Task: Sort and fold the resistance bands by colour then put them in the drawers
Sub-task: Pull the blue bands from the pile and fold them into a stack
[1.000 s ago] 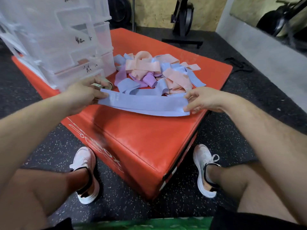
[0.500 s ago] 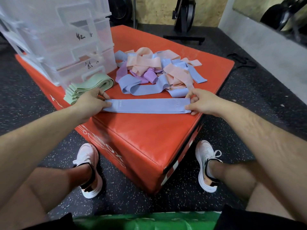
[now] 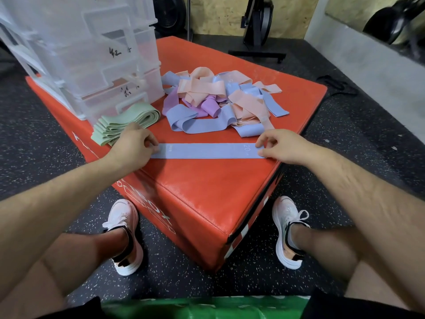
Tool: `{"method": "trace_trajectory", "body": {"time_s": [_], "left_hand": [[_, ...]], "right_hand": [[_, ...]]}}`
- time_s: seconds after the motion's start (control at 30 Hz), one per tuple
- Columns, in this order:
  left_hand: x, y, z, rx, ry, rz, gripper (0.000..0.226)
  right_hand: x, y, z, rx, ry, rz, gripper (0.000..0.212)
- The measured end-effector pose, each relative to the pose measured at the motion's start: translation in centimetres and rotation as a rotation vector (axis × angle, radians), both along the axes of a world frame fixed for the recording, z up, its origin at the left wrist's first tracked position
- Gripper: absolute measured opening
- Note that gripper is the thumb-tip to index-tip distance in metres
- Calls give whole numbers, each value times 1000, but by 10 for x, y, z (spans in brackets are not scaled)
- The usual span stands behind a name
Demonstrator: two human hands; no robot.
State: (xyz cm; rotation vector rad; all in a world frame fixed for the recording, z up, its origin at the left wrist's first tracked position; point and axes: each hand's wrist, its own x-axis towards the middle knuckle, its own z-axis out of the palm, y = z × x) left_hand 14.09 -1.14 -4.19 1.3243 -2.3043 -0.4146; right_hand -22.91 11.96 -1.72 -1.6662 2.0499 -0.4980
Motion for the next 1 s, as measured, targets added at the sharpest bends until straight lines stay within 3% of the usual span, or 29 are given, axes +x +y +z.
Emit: {"method": "trace_trajectory", "body": {"time_s": [0.2,0.43,0.6,0.8,0.9,1.0], "left_hand": [[0,1,2,-43,-120,-74,5],[-15,-2,11,-115,-118,-114,9],[-51,-17,24,-239,-131,-108,11],[-89,-37,29,-109,-237,0,27],[-96,-50,26,-10,-326,63,46],[-100,-61,31,93,-309,77,51]], "right_hand": [[-1,6,-3,-29,100,52,10],[11,0,14,-99,246,100,3],[38,-29,30,-215,208,138,8],[76,-69,26,-212,290,204,20],[96,-85,28,-203,276,182,24],[112,-96,23,-126,227,164,29]]}}
